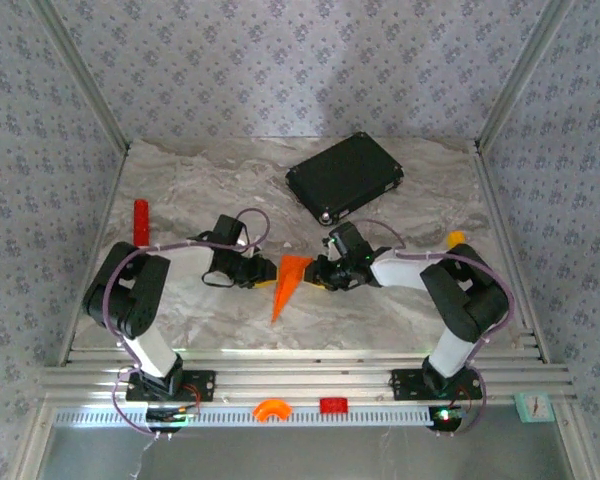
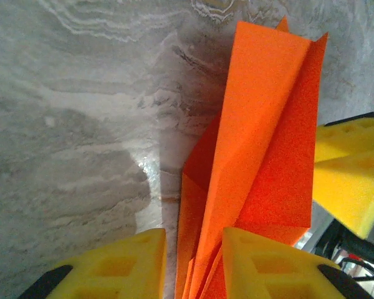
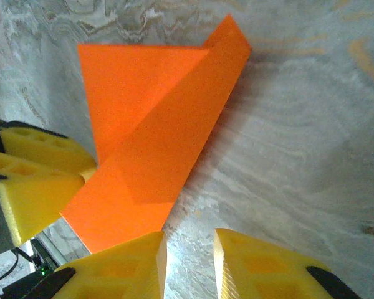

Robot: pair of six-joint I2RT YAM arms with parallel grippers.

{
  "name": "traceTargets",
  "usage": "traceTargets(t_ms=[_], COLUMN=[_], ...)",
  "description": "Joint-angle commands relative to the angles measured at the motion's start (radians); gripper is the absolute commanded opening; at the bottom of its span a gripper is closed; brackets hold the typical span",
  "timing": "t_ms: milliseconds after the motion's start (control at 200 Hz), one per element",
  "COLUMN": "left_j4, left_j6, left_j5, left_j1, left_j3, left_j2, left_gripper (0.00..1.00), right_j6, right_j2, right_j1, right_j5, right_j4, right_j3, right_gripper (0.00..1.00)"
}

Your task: Fold a paper plane with a square sheet of paper (pick it up from the middle)

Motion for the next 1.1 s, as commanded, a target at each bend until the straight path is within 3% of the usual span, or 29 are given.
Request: traceTargets(t_ms=[0, 230, 380, 590, 880, 1094], left_j4=[0.021, -0.008, -0.065, -0.102, -0.219, -0.258], left_j6=[0.031, 0.074, 0.129, 0.133, 0.141, 0.142], left_j5=[0.078, 0.139, 0.142, -0.056, -0.338, -0.404], left_j1=[0.004, -0.009, -0.052, -0.101, -0.178, -0.207], left_j3=[0.037, 0.077, 0.126, 0.131, 0.161, 0.171], left_j2=[0.034, 0.098, 0.115, -0.007, -0.106, -0.132], left_gripper=[0.32, 0.31, 0.21, 0.04, 0.0, 0.01], right_j6=[0.017, 0.025, 0.043, 0.12, 0.172, 0.191], right_j2=[-0.001, 0.03, 0.02, -0.098, -0.131, -0.032], right_j1=[0.021, 0.036, 0.03, 0.007, 0.026, 0.055], right_j5=[0.029, 0.029, 0.018, 0.02, 0.043, 0.037], right_j4=[-0.026, -0.02, 0.0, 0.036, -0.015, -0.017], right_j3=[0.001, 0.006, -0.006, -0.057, 0.005, 0.068], right_gripper=[0.28, 0.28, 0.31, 0.44, 0.55, 0.54])
